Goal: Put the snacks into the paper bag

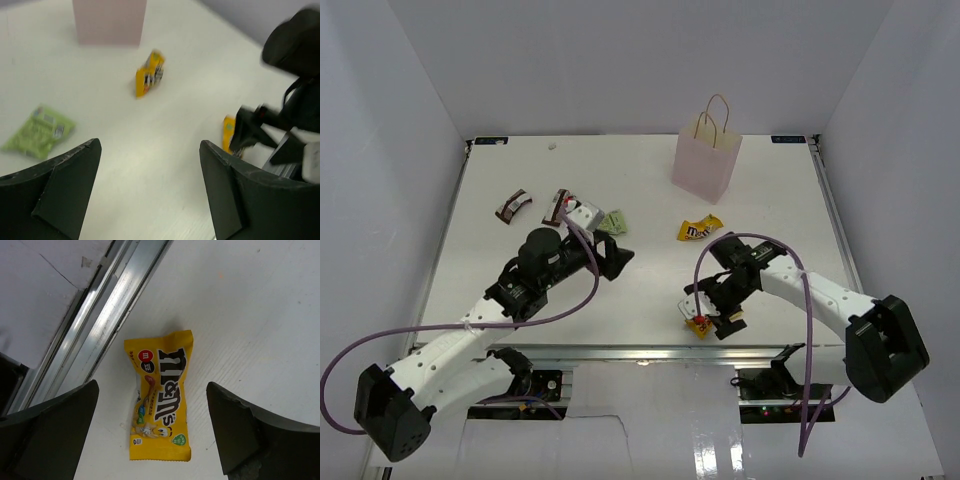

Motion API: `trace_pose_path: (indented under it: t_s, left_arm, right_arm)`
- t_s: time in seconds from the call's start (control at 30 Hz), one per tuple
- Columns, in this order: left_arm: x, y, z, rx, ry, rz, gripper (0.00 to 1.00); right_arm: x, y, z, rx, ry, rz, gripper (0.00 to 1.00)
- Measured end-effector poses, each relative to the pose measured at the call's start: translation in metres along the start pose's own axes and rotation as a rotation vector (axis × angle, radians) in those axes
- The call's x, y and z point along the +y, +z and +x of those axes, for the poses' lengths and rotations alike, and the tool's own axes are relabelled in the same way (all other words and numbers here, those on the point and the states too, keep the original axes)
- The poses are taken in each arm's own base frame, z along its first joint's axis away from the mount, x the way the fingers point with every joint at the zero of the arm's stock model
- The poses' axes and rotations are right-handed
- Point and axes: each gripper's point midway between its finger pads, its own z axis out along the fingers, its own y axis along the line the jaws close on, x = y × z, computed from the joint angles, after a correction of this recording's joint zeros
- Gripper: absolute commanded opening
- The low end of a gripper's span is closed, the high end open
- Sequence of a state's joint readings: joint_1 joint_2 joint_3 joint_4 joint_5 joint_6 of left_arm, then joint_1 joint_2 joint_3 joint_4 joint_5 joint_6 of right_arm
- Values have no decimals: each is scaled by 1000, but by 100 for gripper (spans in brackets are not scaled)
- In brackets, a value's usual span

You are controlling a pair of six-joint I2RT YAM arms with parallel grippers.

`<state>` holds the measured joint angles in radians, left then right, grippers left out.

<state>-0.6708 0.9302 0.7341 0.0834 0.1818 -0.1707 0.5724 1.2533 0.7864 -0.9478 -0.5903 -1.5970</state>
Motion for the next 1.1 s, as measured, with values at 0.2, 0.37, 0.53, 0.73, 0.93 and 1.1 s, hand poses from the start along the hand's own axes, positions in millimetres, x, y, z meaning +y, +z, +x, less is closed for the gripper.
trace_pose_path:
  t_s: [0.2,0.37,0.53,0.73,0.93,1.1]
  left_arm:
    - [28,-32,77,229,34,-130,90]
    - [36,-46,62,184,74,-189,91]
    - [37,-49,56,165,88,-199,91]
    - [39,-49,59,178,92,-207,91]
    - [40,-49,59,177,93,-212,91]
    - [41,-49,59,177,93,-215,91]
  right_arm:
    - [-7,22,26,152,105,-43,82]
    - [-14,26,40,213,165,-20,74]
    - [-17,31,44,233,195,-7,48]
    - [-18,31,42,222,223,3,35]
    - [-27,24,30,179,273,44,23]
    - [-97,-32,12,83,371,268,21]
